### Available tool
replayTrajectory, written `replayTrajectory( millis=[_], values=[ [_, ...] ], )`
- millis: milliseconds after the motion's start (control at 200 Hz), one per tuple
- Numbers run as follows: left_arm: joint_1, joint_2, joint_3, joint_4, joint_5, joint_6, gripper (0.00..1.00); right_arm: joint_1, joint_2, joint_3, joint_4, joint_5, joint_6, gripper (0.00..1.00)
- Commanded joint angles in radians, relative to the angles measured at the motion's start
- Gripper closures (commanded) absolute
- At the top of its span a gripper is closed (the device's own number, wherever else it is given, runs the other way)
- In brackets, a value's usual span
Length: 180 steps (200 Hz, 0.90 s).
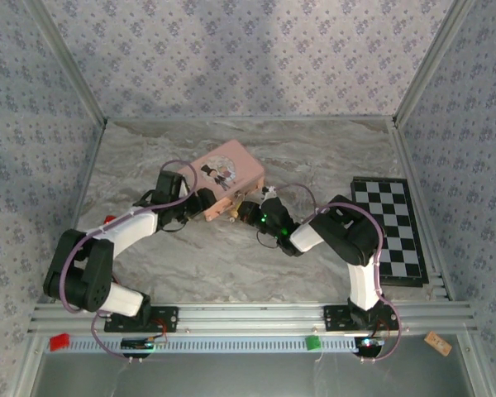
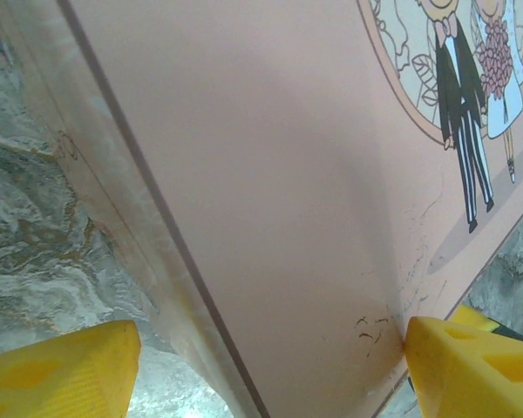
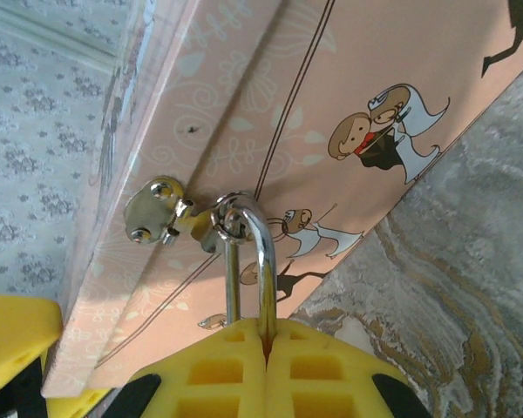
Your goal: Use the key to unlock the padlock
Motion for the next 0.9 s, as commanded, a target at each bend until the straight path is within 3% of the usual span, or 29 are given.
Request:
replayTrajectory(
  millis=[0,420,670,895],
  values=[
    [-0.013,0.017,0.027,0.01,-0.012,-0.008,0.21,0.002,-0.002,0.006,0.122,0.1,0.031,1.0],
    [-0.019,0.032,0.041,0.009,-0.011,-0.009,0.21,-0.003,0.006,-0.014,0.149,0.17,0.002,1.0],
    [-0.019,0.036,0.048,0.006,-0.01,-0.005,0.21,-0.018,-0.002,-0.02,0.083,0.067,-0.078,1.0],
    [-0.019,0.036,0.044,0.006,-0.016,-0.004,0.21,-0.051,0.074,-0.058,0.255,-0.116,-0.088,0.86]
  ],
)
